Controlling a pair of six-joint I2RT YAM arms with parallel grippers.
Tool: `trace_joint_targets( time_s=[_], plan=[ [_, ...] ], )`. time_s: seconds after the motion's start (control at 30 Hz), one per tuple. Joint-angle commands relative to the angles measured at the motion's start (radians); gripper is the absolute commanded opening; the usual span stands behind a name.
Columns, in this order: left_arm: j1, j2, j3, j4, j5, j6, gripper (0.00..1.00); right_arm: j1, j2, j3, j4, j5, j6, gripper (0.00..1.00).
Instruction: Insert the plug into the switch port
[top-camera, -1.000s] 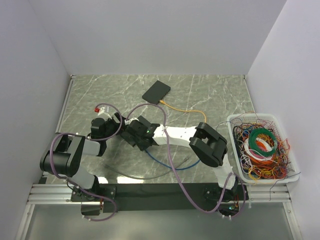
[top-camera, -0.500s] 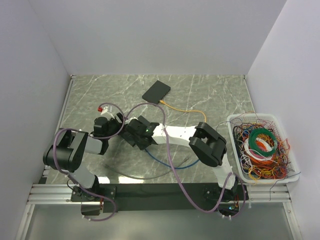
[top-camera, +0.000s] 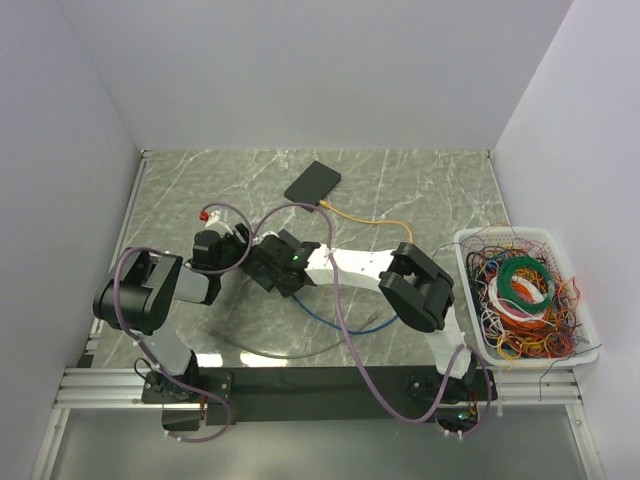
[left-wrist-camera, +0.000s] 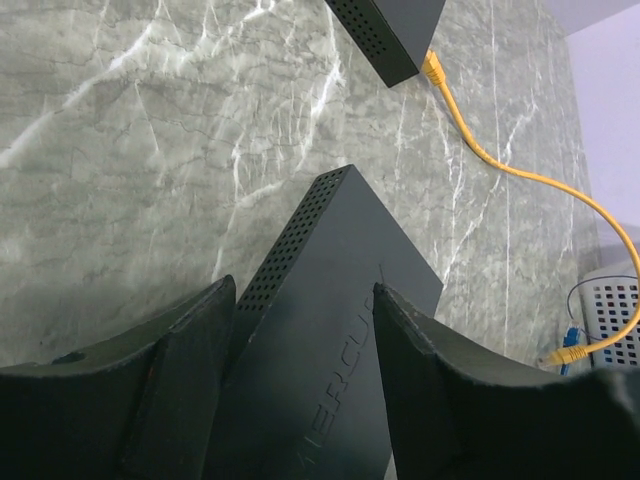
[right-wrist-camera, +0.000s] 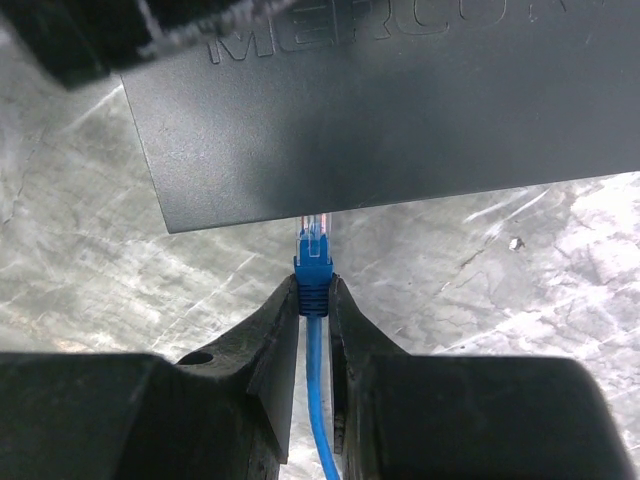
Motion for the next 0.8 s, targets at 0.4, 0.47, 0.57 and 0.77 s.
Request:
trace_joint_targets(
  time_s=[0.4,0.47,0.57,0.77],
  plan=[
    [-0.019,0.109,0.020,0.027,0.019,0.012,0.60,-0.005,-0.009,0.072,0.041,0.003,-0.014,0.00],
    [-0.019,0.114,0.020,0.036,0.020,0.010,0.60,-0.005,-0.015,0.068,0.050,-0.008,-0.011,0.00],
    [-0.019,0.123,0.022,0.039,0.022,0.010,0.60,-0.005,-0.017,0.069,0.053,-0.013,-0.009,0.00],
    [-0.022,0.134,0.023,0.044,0.023,0.014,0.58,-0.003,-0.017,0.074,0.055,-0.019,-0.005,0.00]
  ],
)
